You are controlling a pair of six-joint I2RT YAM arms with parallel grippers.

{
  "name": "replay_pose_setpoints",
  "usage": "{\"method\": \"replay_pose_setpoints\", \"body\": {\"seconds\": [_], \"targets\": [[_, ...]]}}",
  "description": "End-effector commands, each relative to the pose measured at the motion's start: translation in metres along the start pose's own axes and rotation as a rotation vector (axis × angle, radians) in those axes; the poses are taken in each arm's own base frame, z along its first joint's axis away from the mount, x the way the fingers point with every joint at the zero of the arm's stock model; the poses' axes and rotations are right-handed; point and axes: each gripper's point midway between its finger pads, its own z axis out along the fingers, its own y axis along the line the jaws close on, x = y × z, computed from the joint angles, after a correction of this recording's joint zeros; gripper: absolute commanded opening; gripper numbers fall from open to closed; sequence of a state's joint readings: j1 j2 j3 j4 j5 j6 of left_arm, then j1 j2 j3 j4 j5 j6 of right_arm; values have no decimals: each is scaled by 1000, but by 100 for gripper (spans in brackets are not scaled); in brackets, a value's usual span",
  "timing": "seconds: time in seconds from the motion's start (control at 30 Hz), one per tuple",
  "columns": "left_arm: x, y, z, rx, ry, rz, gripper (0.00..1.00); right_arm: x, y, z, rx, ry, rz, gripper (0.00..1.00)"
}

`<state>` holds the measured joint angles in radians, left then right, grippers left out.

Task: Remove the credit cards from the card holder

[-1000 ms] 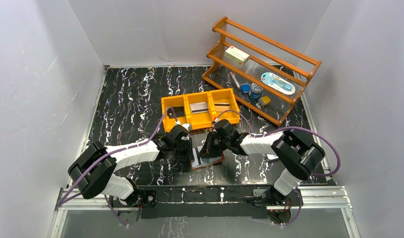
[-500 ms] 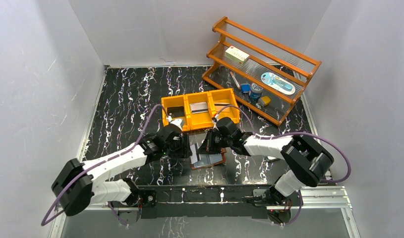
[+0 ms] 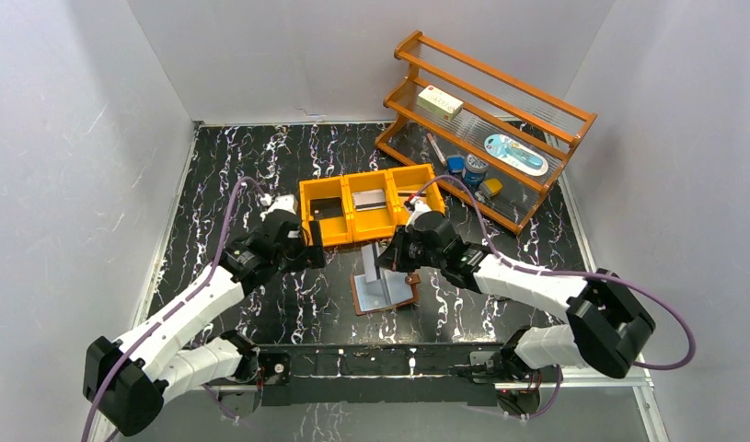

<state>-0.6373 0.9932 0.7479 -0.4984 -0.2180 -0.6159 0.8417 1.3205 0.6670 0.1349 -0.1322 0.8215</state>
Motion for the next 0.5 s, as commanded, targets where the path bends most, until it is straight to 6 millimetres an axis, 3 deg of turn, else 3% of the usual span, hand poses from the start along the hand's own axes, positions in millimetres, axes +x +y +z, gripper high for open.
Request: {"method": "replay_pose_setpoints", "body": {"seconds": [0.0,0.2,0.33,0.47], "targets": [[-27,31,-18,-117,-48,28,98,-64,11,-21,62,-242,-241,0],[-34,54,-15,-222,-83,73,98,-120,12,-36,196,-392,-621,0],[-25,59,-10,-220,-88,73,98,-145,14,-28,247,-431,-944,0],[-30,60,-13,-227,-107,82,98,-162,18,-10,278,-372,-1166,0]]}}
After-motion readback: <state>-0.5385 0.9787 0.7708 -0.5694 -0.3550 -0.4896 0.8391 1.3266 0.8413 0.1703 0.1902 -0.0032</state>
